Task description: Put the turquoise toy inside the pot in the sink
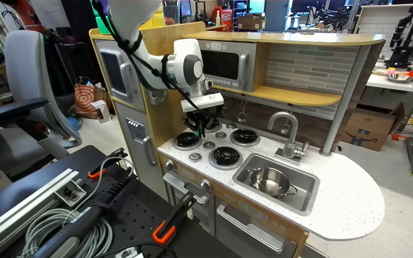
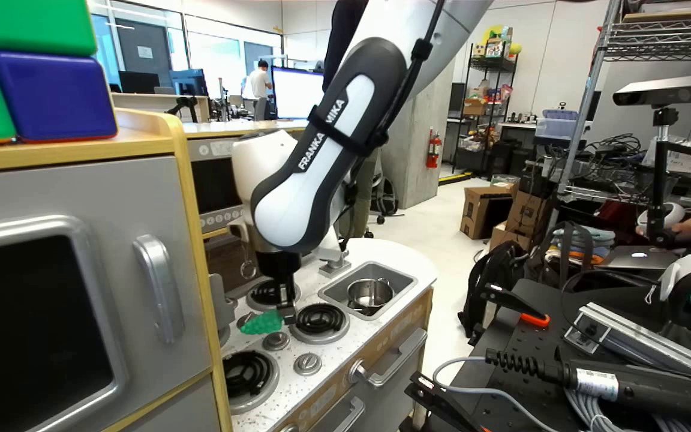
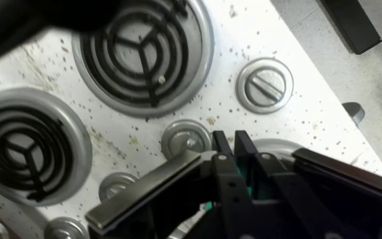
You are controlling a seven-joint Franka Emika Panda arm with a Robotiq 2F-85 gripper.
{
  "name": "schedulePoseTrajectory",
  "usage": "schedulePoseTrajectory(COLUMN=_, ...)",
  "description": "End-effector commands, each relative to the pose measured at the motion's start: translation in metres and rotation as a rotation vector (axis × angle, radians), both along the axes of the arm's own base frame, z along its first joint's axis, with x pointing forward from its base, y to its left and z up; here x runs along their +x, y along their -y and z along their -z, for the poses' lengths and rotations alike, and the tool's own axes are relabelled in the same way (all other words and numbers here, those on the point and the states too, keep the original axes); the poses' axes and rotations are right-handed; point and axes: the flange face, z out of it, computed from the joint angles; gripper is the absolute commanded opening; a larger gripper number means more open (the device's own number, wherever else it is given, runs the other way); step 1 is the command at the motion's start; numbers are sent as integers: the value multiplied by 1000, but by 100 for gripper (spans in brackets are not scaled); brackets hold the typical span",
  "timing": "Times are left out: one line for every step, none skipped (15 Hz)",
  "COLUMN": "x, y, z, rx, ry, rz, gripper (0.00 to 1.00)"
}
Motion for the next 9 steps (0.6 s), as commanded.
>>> schedulePoseTrajectory(x=-42, y=60, z=-26, rx=25, ry=-30, rz=197, gripper=3)
schedulePoseTrajectory(x=-52, y=79, z=-30, rx=35, ry=-28, rz=254, gripper=3)
schedulePoseTrajectory(x=-63, y=96, z=-31, rx=49, ry=-28, rz=308, gripper=3)
schedulePoseTrajectory(x=-73, y=112, z=-32, rx=64, ry=-22, rz=362, gripper=3)
schedulePoseTrajectory(x=-79, y=128, z=-34, rx=79, ry=-6, rz=415, gripper=3)
schedulePoseTrajectory(x=-83, y=144, z=-36, rx=93, ry=6, rz=467, gripper=3)
schedulePoseTrajectory(x=-87, y=160, z=-39, rx=107, ry=26, rz=519, gripper=3)
schedulePoseTrajectory(x=-92, y=176, z=-41, rx=116, ry=45, rz=570, gripper=3)
schedulePoseTrajectory(x=-95, y=193, z=-42, rx=122, ry=62, rz=623, gripper=3)
